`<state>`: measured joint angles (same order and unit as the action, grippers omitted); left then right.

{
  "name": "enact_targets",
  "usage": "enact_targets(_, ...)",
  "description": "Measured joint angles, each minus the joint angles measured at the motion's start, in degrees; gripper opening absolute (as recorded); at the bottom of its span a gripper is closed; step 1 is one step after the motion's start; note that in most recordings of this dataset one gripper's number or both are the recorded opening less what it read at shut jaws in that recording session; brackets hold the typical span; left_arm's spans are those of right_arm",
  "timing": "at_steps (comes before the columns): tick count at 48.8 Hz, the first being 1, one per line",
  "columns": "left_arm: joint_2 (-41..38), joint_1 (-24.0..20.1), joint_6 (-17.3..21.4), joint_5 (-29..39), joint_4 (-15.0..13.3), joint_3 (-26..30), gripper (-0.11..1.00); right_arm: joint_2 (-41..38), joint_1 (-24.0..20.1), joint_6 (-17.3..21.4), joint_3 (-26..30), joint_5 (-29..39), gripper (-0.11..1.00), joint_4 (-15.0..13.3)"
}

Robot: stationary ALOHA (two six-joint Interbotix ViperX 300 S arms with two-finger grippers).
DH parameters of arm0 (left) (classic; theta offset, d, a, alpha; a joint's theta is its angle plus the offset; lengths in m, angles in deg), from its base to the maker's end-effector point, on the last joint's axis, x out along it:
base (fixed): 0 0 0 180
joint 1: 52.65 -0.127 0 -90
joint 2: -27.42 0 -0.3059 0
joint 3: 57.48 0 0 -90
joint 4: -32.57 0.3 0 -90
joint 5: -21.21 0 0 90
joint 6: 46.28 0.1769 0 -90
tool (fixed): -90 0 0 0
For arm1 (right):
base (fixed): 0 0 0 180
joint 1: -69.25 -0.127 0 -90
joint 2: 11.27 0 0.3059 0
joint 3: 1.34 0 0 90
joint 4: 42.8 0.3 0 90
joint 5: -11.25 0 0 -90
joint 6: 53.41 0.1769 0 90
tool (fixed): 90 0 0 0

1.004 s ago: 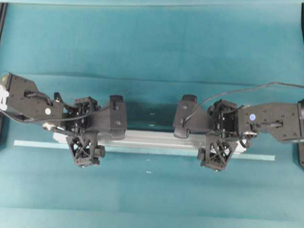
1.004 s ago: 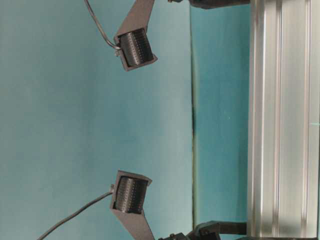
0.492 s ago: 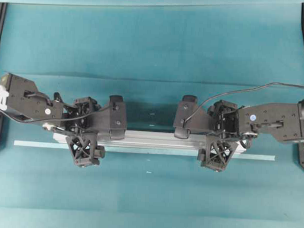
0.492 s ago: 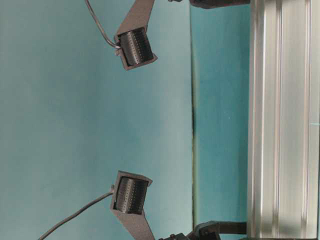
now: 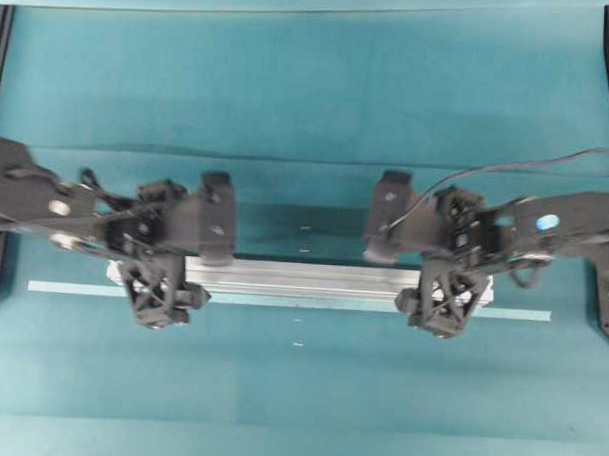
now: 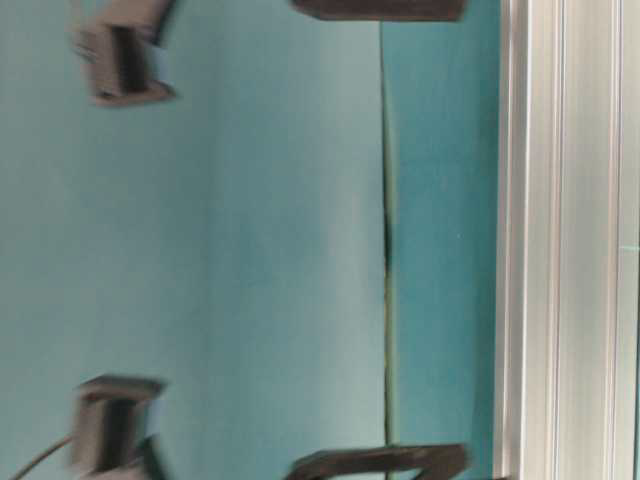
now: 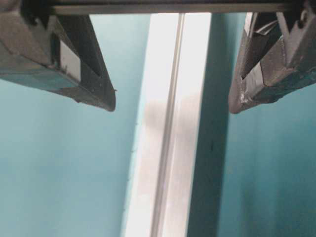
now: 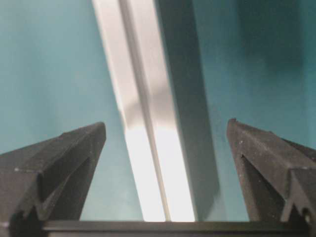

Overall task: Lift the metal rail with both hands and move it towards you.
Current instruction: 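Open both grippers and raise them away from the rail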

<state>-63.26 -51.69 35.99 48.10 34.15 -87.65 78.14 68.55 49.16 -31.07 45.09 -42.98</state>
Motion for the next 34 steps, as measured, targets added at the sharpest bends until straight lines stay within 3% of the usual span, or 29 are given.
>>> enact_targets(14,9.58,-0.09,3.87,0.53,0.09,-0.09,0.92,9.32,0.0,0.0,-0.44,-0.26,0.99,-1.14)
enact_targets(34,15.38,0.0,4.13,0.53,0.0,-1.58,0.92,18.63,0.26,0.0,-4.13,-1.49,0.99,-1.76)
